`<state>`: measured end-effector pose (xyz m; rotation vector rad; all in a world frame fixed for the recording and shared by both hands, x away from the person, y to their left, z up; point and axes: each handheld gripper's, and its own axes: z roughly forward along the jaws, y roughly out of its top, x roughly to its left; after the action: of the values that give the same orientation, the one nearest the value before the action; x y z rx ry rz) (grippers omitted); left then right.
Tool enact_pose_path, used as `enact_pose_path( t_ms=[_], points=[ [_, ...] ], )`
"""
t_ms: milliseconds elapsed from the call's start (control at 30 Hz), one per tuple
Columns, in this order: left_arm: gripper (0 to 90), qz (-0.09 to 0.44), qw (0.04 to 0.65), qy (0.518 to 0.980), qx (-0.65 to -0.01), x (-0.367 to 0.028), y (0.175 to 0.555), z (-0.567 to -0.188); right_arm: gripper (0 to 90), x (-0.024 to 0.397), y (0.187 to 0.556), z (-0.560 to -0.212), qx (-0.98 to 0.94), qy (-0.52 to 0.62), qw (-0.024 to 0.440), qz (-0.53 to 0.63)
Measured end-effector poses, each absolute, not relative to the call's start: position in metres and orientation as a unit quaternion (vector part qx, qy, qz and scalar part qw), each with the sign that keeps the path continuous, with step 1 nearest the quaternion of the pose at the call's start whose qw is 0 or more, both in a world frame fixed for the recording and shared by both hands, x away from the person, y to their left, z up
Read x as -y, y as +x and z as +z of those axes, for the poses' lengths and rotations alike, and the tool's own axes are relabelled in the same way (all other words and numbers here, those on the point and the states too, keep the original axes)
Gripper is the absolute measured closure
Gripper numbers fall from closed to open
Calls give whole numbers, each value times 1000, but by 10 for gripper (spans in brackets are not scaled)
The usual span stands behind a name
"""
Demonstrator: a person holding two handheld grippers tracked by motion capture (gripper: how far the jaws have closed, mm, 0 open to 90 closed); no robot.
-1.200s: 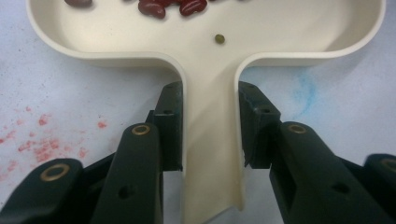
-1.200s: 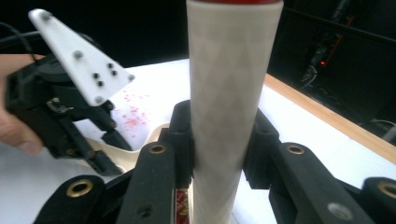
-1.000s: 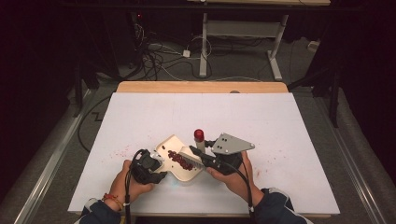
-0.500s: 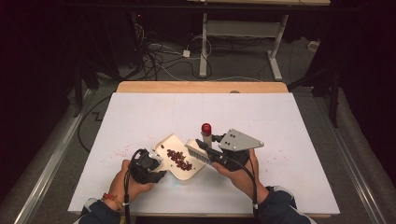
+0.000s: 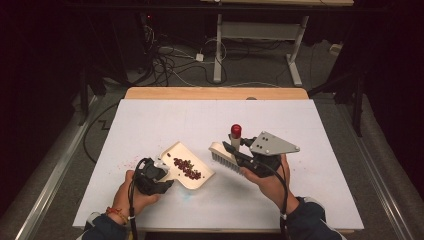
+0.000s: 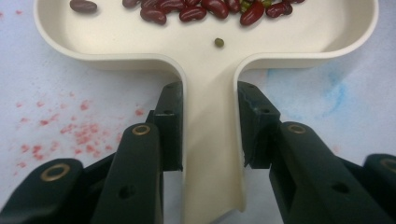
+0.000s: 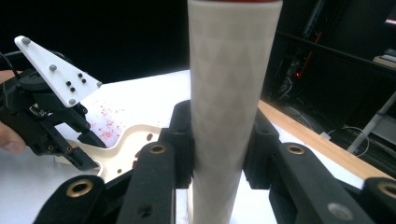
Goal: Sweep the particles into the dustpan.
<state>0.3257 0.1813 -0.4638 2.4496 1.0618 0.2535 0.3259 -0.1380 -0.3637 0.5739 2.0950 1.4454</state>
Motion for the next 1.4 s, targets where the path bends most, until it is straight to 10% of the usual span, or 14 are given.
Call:
enact_pose_path(
  t_ms=[1400],
  points=[
    [639,112,231,855,-450,-222,328,-472,699,251,310,-360,-811,239,196,496]
  ],
)
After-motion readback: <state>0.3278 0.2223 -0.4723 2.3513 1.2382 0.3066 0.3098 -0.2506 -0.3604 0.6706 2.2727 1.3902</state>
